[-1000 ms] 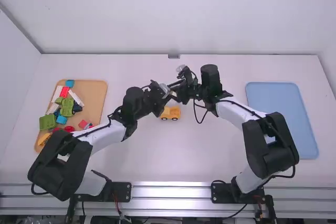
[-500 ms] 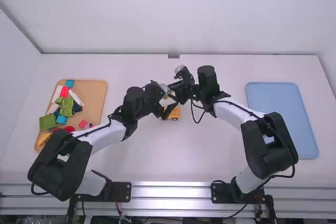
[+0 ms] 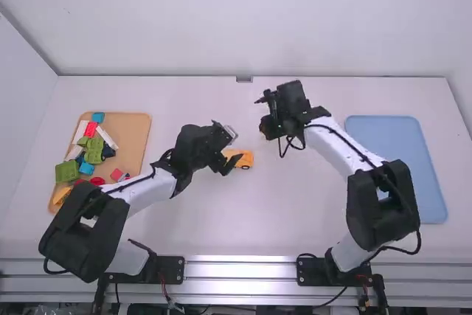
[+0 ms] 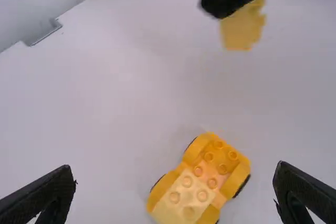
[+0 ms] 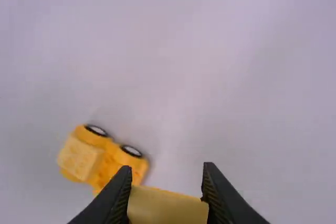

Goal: Assemble lego blocks to make yellow taxi

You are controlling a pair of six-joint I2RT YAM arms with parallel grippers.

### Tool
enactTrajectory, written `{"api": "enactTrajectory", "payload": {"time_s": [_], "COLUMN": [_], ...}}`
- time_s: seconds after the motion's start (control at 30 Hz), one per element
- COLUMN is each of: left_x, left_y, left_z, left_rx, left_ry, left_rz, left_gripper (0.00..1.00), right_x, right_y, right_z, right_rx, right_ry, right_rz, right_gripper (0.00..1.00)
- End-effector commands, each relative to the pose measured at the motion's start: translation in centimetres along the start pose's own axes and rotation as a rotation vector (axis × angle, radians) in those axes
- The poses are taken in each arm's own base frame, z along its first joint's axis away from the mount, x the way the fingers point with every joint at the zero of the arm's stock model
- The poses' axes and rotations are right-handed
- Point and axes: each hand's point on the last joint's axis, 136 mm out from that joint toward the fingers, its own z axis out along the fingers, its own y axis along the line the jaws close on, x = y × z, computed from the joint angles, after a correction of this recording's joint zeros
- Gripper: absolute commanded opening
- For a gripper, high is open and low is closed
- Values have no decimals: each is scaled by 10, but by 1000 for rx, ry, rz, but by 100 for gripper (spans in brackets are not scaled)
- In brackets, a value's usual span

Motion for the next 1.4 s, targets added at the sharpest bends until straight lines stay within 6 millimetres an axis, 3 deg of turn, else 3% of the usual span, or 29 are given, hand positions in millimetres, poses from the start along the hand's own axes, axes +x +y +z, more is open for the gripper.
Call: {"api": "enactTrajectory", "payload": {"time_s": [0.0, 0.17, 0.43, 0.67, 0.8, 0.87, 0.93, 1.07, 1.2, 1.27, 1.3, 1.37], "left_x": [-7, -6, -25, -22, -21, -21, -21, -20, -20, -20, -20, -20], "left_y": [25, 33, 38, 38, 43, 42, 43, 44, 47, 47, 47, 46], "left_z": [-4, -6, -7, -7, -8, -8, -8, -9, -9, -9, -9, -9], "left_rx": [-106, -124, -145, -152, -160, -159, -161, -165, -170, -170, -170, -167], "left_ry": [0, 2, -73, -60, -59, -60, -60, -59, -58, -59, -59, -59], "left_rz": [17, 71, 88, 85, 65, 66, 65, 63, 59, 60, 60, 61], "left_gripper": [99, 99, 99, 99, 99, 99, 99, 99, 99, 99, 99, 99], "right_x": [4, 40, 77, 82, 91, 91, 91, 90, 92, 94, 94, 99], "right_y": [-21, -27, -29, -26, -13, -7, -4, -17, -38, -47, -47, -52], "right_z": [-6, 0, 38, 58, 64, 64, 64, 63, 61, 58, 58, 56], "right_rx": [142, 137, 68, 47, -33, -93, -127, -34, 118, 188, 188, 255], "right_ry": [44, 175, 385, 510, 546, 548, 545, 552, 539, 533, 533, 532], "right_rz": [-18, 69, 131, 139, 178, 211, 255, 538, 887, 1141, 1141, 1350], "right_gripper": [10, 8, 5, 7, 11, 2, 0, 0, 0, 0, 0, 0]}}
